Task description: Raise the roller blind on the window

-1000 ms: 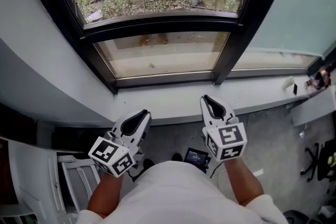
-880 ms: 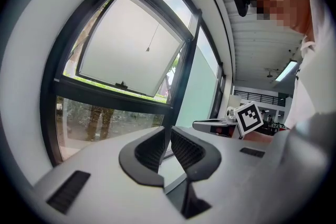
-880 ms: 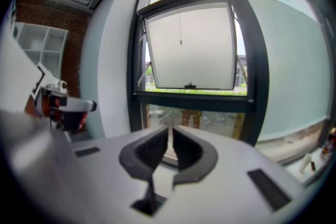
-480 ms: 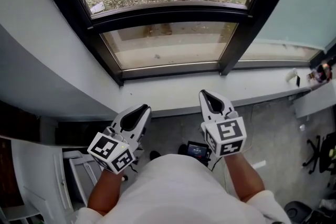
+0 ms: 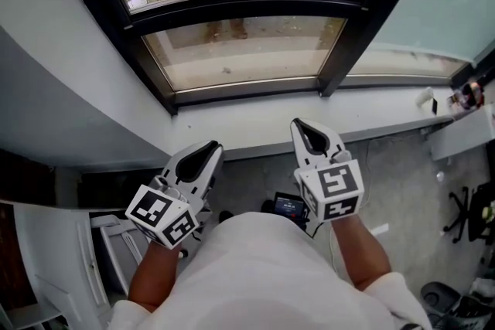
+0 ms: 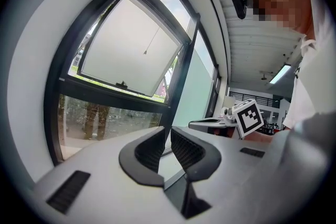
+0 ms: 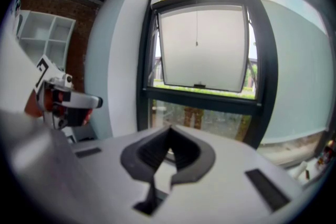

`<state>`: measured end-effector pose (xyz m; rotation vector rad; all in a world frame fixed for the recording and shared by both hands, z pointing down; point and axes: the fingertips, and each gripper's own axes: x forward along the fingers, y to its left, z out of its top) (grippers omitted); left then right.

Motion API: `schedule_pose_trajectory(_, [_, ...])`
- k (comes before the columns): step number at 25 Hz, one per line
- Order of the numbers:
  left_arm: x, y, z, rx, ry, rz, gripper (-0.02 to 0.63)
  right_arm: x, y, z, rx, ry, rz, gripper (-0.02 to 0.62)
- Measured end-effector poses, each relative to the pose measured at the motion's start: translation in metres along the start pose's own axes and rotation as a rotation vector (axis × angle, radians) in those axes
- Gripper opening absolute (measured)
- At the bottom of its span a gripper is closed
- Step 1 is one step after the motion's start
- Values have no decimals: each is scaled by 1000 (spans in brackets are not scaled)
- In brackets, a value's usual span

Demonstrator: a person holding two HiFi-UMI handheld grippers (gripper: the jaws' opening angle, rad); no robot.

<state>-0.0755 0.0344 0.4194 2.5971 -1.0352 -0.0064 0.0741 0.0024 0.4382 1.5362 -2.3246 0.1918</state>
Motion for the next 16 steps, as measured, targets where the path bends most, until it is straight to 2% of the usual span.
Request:
schedule_pose_trajectory(11, [1, -8, -6, -10, 7, -14, 57, -5, -6, -5, -3, 11, -17, 21])
schedule_pose_trajectory(16, [11, -3, 2, 5, -17, -14, 57, 3, -16, 5, -26, -8, -23, 21])
